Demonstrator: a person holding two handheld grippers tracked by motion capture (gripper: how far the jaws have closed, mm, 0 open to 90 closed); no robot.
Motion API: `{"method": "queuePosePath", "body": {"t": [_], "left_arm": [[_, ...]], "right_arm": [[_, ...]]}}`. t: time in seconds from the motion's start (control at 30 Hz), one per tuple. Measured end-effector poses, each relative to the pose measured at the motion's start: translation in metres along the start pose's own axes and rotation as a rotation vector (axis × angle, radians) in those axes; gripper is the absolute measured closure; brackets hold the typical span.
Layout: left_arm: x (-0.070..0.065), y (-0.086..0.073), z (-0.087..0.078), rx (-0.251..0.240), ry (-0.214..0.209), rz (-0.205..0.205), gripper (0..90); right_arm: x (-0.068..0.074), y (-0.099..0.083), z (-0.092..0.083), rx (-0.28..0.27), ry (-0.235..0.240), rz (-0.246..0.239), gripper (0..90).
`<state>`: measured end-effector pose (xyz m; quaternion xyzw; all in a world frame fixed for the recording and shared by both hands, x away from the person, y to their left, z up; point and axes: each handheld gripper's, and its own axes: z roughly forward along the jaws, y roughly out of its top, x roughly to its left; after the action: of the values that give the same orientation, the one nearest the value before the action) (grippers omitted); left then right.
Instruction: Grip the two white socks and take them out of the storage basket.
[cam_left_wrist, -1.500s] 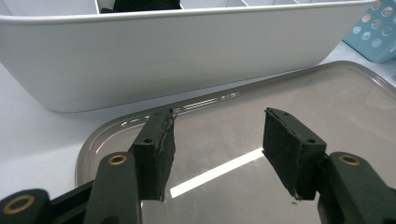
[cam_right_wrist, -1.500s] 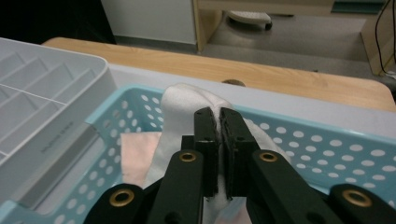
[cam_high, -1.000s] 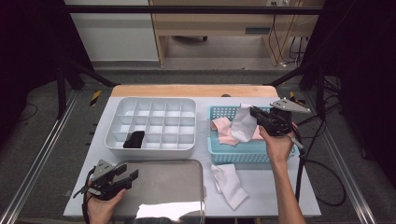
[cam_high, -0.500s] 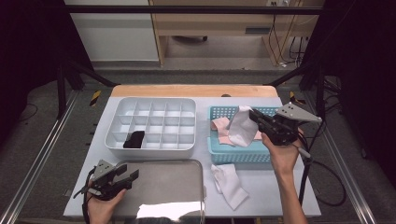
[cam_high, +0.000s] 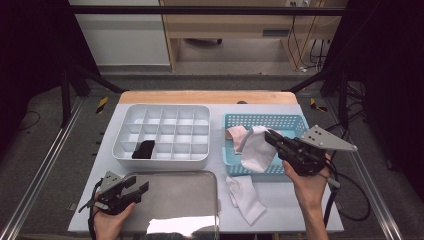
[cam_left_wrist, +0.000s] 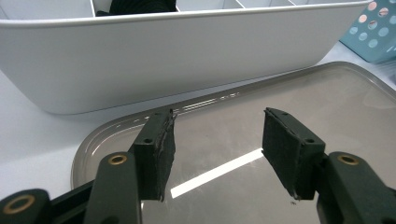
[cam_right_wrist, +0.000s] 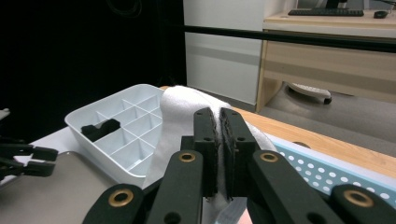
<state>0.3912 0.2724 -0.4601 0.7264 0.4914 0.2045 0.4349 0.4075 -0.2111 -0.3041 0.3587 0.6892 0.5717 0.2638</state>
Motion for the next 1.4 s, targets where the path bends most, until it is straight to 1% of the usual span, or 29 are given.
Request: {"method": "queuePosePath", "body": {"t": [0.17, 0.2, 0.33, 0.4, 0.47, 0.5, 0.53, 0.63, 0.67, 0.7, 0.77, 0.83, 0.87, 0.97, 1.0, 1.03, 1.07, 1.1, 1.2, 1.23, 1.27, 1.3, 1.33, 1.37, 1.4], "left_arm": [[0.000, 0.000, -0.001, -0.003, 0.000, 0.001, 42.7], [-0.001, 0.000, -0.001, -0.003, 0.001, 0.002, 42.7], [-0.001, 0.000, 0.000, -0.002, 0.002, 0.005, 42.7], [-0.002, 0.000, 0.000, -0.001, 0.002, 0.008, 42.7], [-0.002, 0.000, 0.000, -0.001, 0.003, 0.009, 42.7], [-0.002, 0.000, 0.000, -0.001, 0.003, 0.009, 42.7], [-0.003, 0.000, 0.000, -0.001, 0.002, 0.009, 42.7], [-0.003, 0.000, -0.001, -0.004, 0.003, 0.008, 42.7], [-0.003, 0.001, -0.001, -0.005, 0.002, 0.011, 42.7], [-0.003, 0.001, -0.001, -0.005, 0.002, 0.011, 42.7], [-0.002, 0.001, -0.002, -0.011, 0.000, 0.007, 42.7], [-0.002, 0.001, -0.002, -0.012, -0.002, 0.007, 42.6], [-0.002, 0.000, -0.003, -0.013, -0.003, 0.007, 42.6], [-0.002, 0.001, -0.003, -0.016, -0.005, 0.007, 42.7], [-0.002, 0.001, -0.003, -0.016, -0.005, 0.007, 42.6], [-0.002, 0.001, -0.003, -0.016, -0.004, 0.007, 42.6], [-0.003, 0.001, -0.003, -0.014, -0.005, 0.008, 42.7], [-0.003, 0.001, -0.003, -0.014, -0.005, 0.008, 42.6], [-0.003, 0.001, -0.003, -0.013, -0.004, 0.014, 42.7], [-0.003, 0.001, -0.003, -0.013, -0.004, 0.014, 42.6], [-0.004, 0.001, -0.003, -0.013, -0.004, 0.014, 42.6], [-0.004, 0.001, -0.003, -0.013, -0.004, 0.014, 42.7], [-0.004, 0.001, -0.003, -0.014, -0.005, 0.016, 42.6], [-0.004, 0.001, -0.003, -0.014, -0.004, 0.018, 42.7], [-0.005, 0.001, -0.004, -0.015, -0.004, 0.019, 42.7]], "right_arm": [[0.007, -0.007, -0.009, 0.003, 0.015, -0.005, 85.8], [0.009, -0.012, -0.011, 0.010, 0.020, -0.005, 85.7], [0.012, -0.025, -0.016, 0.028, 0.026, 0.002, 85.8], [0.012, -0.032, -0.019, 0.040, 0.024, 0.006, 85.7], [0.012, -0.039, -0.021, 0.047, 0.023, 0.019, 85.8], [0.012, -0.039, -0.021, 0.047, 0.023, 0.019, 85.8], [0.011, -0.045, -0.024, 0.064, 0.019, 0.026, 85.7], [0.010, -0.050, -0.026, 0.073, 0.011, 0.032, 85.7], [0.010, -0.057, -0.029, 0.086, 0.007, 0.038, 85.7], [0.010, -0.057, -0.029, 0.086, 0.007, 0.038, 85.7], [0.009, -0.065, -0.031, 0.103, 0.000, 0.048, 85.6], [0.008, -0.072, -0.034, 0.114, -0.013, 0.062, 85.5], [0.005, -0.080, -0.036, 0.131, -0.031, 0.070, 85.5], [0.000, -0.093, -0.041, 0.151, -0.059, 0.098, 85.5], [-0.003, -0.096, -0.042, 0.158, -0.069, 0.106, 85.5], [-0.003, -0.096, -0.042, 0.158, -0.069, 0.106, 85.5], [-0.006, -0.102, -0.046, 0.167, -0.092, 0.113, 85.5], [-0.006, -0.102, -0.046, 0.167, -0.092, 0.113, 85.5], [-0.014, -0.113, -0.054, 0.182, -0.135, 0.131, 85.6], [-0.014, -0.113, -0.054, 0.182, -0.135, 0.131, 85.6], [-0.018, -0.120, -0.058, 0.192, -0.157, 0.144, 85.6], [-0.018, -0.120, -0.058, 0.192, -0.157, 0.144, 85.6], [-0.023, -0.126, -0.060, 0.207, -0.186, 0.166, 85.5], [-0.025, -0.128, -0.059, 0.213, -0.203, 0.174, 85.5], [-0.026, -0.130, -0.058, 0.229, -0.219, 0.172, 85.5]]}}
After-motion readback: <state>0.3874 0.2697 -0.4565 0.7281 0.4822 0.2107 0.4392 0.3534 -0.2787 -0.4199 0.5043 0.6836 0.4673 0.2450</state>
